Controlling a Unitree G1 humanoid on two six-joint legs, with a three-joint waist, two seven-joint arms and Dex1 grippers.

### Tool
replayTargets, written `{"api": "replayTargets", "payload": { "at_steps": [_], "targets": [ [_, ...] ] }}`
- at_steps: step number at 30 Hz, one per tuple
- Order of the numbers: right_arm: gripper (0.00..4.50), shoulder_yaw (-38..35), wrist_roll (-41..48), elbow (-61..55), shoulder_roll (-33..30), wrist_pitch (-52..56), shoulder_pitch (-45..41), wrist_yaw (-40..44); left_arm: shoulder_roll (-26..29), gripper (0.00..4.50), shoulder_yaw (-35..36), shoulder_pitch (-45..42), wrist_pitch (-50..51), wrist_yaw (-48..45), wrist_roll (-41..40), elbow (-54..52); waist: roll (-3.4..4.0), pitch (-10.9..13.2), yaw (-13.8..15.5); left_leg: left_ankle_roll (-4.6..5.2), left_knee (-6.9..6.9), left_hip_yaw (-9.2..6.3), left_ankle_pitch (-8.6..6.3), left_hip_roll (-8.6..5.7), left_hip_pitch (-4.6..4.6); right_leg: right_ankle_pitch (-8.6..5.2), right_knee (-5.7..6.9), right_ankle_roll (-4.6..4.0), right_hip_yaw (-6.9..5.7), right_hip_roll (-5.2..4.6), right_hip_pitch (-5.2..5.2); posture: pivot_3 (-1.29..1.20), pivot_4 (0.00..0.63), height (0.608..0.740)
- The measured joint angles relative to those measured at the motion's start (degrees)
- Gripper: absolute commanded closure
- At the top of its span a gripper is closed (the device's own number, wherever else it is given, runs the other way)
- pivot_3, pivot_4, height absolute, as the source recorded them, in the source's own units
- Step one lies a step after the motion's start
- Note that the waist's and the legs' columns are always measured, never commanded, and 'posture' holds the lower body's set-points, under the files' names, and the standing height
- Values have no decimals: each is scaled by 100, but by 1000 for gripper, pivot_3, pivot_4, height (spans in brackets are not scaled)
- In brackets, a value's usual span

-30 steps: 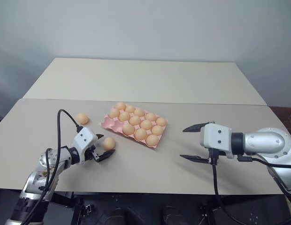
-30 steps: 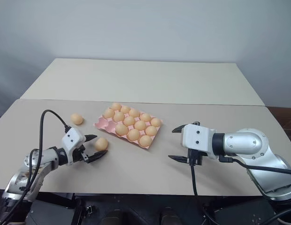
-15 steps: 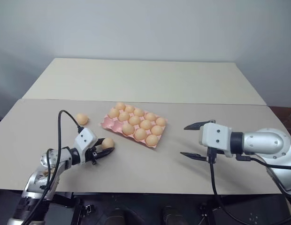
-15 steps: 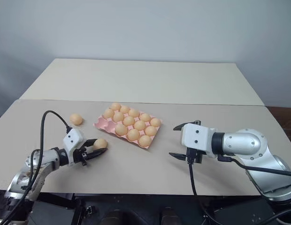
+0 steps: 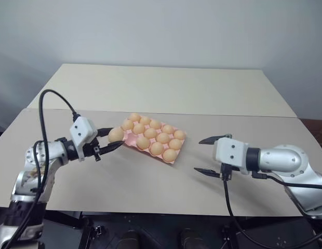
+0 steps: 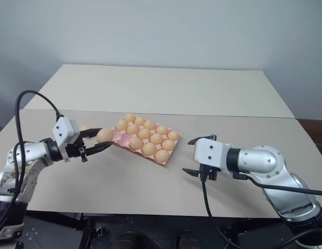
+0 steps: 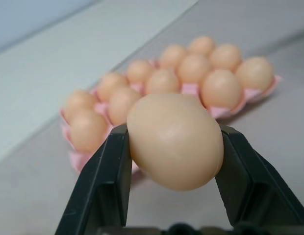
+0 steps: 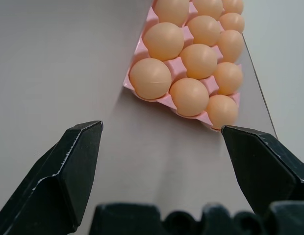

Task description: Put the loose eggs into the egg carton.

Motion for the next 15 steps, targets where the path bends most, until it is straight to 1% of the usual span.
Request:
{"api": "replayTargets", "payload": {
  "at_steps": [4,10,12,13,15],
  "targets": [
    [0,-26,-30,-147,-1,63,8,-106,-248,2192,-443,-470,-441,-40,371,823,0,0,-22,0,3,0,0,0,-3,0,2,0,0,1,-3,0,150,740],
    [0,-245,-29,-406,-26,259,257,-233,-316,2192,-620,-884,-888,-14,786,1682,0,0,-8,0,8,-1,0,0,-6,1,3,1,0,1,-1,0,150,740],
    [0,-250,-28,-490,-25,321,322,-275,-368,2192,-634,-943,-975,-59,793,1811,0,0,-7,0,8,-1,0,0,-7,0,3,1,0,1,-2,0,150,740],
    [0,-251,-27,-511,-25,339,339,-297,-418,1684,-634,-975,-991,-106,790,1878,0,0,-7,0,8,-1,0,0,-8,0,3,1,0,1,-4,0,150,740],
    [0,-260,-27,-549,-25,363,346,-342,-494,1111,-641,-1018,-1013,-116,792,1985,0,0,-11,0,8,-2,0,0,-9,1,4,1,0,1,-5,0,150,740]
  ]
}}
